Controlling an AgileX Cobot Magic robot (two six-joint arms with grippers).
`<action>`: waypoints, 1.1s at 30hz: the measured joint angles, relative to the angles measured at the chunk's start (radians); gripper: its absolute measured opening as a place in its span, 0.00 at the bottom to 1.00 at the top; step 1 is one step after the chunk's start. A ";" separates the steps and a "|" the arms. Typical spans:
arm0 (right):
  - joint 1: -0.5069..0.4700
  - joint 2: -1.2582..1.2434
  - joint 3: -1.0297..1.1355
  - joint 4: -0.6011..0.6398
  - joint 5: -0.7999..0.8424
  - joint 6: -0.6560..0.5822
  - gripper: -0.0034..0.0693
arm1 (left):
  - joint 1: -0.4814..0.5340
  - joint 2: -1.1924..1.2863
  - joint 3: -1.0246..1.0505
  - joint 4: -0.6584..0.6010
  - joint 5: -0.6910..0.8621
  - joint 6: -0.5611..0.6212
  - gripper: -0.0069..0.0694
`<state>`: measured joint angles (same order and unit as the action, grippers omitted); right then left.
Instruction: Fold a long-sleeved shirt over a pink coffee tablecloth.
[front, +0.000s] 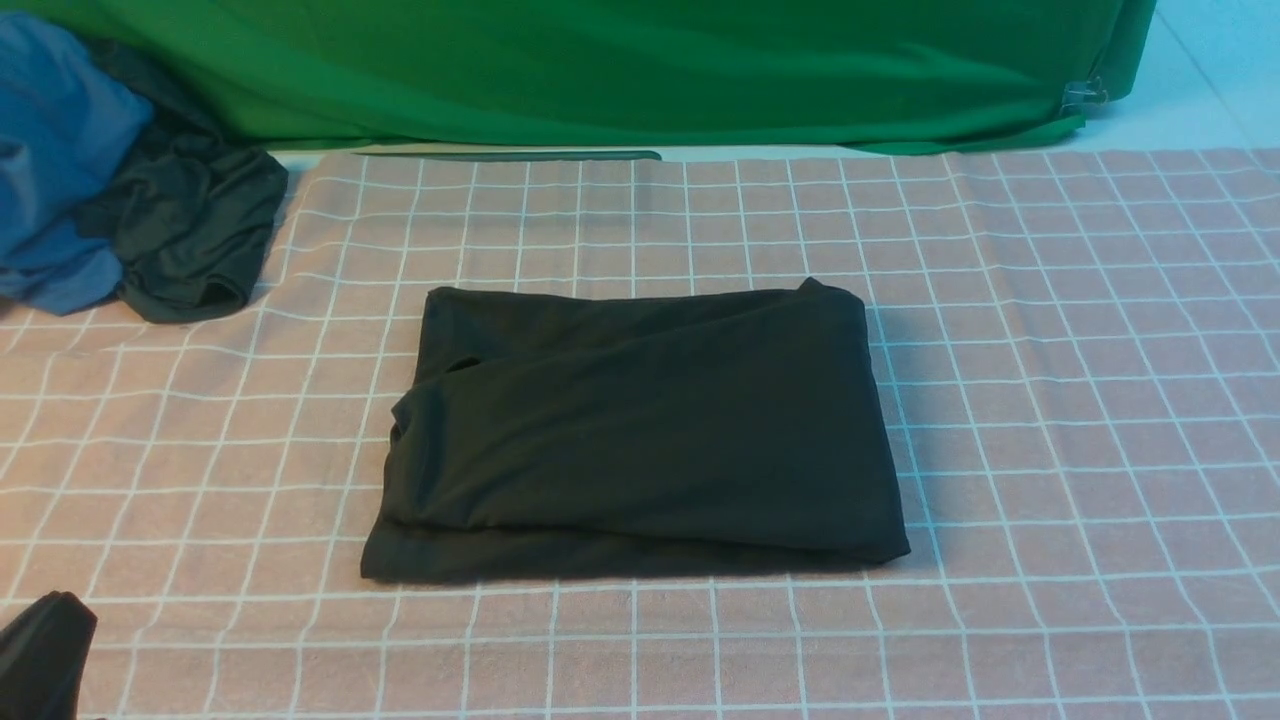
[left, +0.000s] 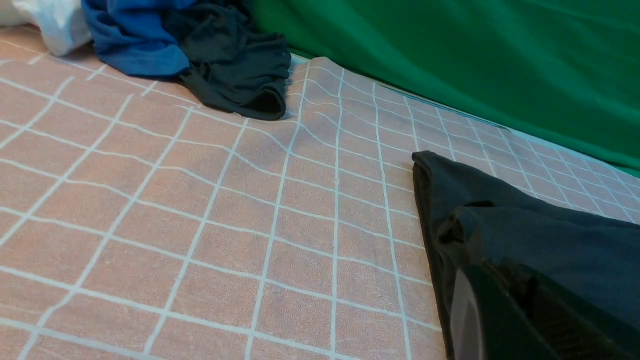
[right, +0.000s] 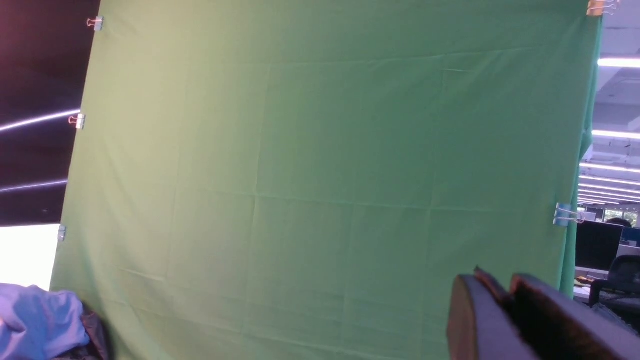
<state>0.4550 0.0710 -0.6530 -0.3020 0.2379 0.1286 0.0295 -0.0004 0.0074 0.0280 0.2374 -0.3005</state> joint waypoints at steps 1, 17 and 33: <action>0.000 0.000 0.000 0.000 0.000 0.000 0.23 | 0.000 -0.001 0.000 0.000 0.001 0.000 0.11; 0.000 0.000 0.000 0.000 0.000 0.000 0.27 | 0.000 -0.001 0.000 0.001 0.001 0.001 0.11; -0.069 0.000 0.055 0.021 0.063 0.122 0.34 | 0.000 -0.001 0.000 0.001 0.002 0.001 0.11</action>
<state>0.3864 0.0710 -0.5983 -0.2811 0.3005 0.2505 0.0295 -0.0013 0.0074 0.0291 0.2394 -0.2996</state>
